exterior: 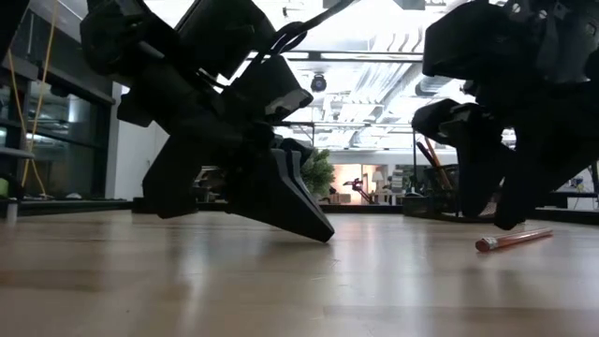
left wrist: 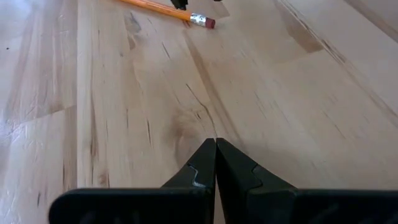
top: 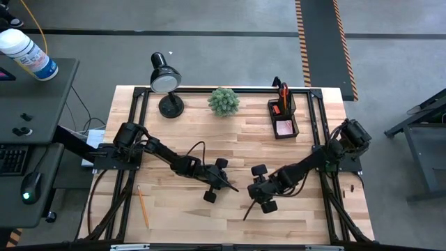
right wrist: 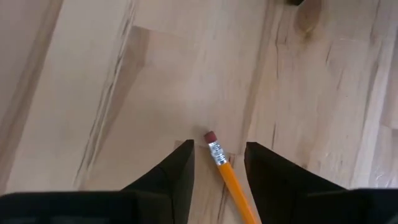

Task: Pick and place office supplies into organizer
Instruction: Put the right pencil into the desk organizer

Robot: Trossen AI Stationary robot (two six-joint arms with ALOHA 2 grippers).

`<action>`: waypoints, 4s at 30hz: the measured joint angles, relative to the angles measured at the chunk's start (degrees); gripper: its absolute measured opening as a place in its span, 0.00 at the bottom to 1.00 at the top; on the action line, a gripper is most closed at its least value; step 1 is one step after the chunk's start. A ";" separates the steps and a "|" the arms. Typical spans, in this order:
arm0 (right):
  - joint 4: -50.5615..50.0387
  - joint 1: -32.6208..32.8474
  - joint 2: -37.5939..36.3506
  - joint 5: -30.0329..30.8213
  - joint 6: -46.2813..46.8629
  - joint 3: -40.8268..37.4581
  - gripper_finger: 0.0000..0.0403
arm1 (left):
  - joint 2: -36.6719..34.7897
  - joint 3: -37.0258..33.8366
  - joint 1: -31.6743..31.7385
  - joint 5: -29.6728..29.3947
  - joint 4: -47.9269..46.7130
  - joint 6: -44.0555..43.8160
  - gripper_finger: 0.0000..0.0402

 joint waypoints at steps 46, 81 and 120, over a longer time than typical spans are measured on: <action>1.94 -2.64 6.06 -7.21 -0.86 0.09 0.01 | 0.00 0.00 0.00 -0.14 -0.26 1.53 0.00; -17.01 -2.51 -9.46 8.20 0.97 3.98 0.01 | -0.02 0.00 0.00 -1.01 -0.66 3.91 0.00; -35.45 -5.31 -52.25 10.25 39.19 -28.95 0.09 | -0.07 -0.11 0.00 -1.28 -1.92 5.60 0.00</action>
